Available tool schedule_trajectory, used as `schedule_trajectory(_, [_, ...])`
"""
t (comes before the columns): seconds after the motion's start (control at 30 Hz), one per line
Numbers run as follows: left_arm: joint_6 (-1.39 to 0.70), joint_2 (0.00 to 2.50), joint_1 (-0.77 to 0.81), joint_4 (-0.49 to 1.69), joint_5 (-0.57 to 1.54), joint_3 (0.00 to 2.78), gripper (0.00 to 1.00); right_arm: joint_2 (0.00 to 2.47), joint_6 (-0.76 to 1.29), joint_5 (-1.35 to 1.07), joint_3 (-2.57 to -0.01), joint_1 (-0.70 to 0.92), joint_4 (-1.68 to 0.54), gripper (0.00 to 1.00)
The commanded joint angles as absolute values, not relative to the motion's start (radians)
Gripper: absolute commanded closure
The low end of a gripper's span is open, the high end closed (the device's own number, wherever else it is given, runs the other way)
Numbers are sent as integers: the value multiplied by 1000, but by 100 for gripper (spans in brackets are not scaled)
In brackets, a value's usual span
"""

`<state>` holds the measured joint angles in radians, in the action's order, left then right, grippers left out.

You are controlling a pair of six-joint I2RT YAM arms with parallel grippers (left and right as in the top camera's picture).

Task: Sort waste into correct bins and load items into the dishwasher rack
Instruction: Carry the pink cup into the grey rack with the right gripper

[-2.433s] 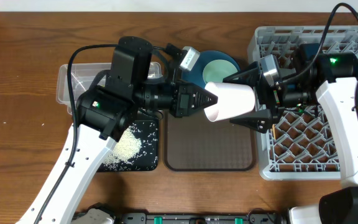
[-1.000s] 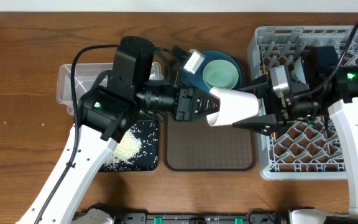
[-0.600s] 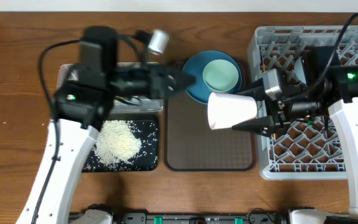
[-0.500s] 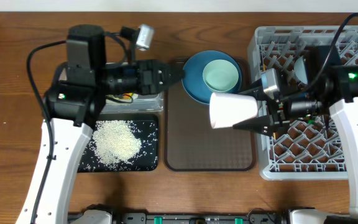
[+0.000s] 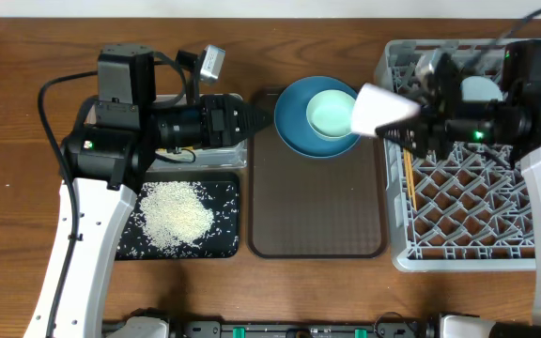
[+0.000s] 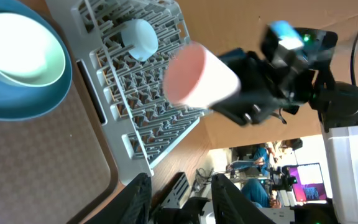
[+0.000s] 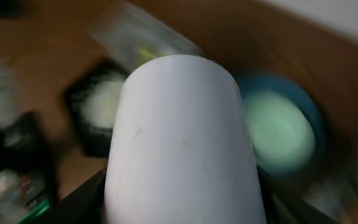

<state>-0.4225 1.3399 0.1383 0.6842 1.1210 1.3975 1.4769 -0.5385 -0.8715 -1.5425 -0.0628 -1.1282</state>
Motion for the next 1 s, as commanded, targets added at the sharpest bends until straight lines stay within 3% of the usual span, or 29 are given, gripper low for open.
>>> schedule_trajectory(0.0, [-420, 1341, 134, 700, 1101, 1398, 64, 1471, -93, -386, -1551, -67, -1125, 74])
schedule_trajectory(0.03, [-420, 1341, 134, 704, 1092, 1398, 64, 1471, -39, -304, -1551, -67, -1132, 74])
schedule_trajectory(0.1, [-421, 1341, 134, 708, 1084, 1398, 51, 1471, 51, -159, -1551, -67, -1155, 75])
schedule_trajectory(0.17, [-421, 1341, 134, 708, 1084, 1398, 48, 1471, 100, -75, -1551, -67, -1180, 76])
schedule_trajectory(0.43, [-421, 1341, 134, 707, 1084, 1398, 21, 1473, 176, 83, -1536, -67, -1225, 78])
schedule_trajectory(0.57, [-421, 1341, 134, 707, 1084, 1398, 14, 1477, 179, 106, -1507, -67, -1216, 77])
schedule_trajectory(0.97, [-421, 1341, 134, 707, 1084, 1398, 7, 1478, 194, 135, -1393, -67, -1129, 75])
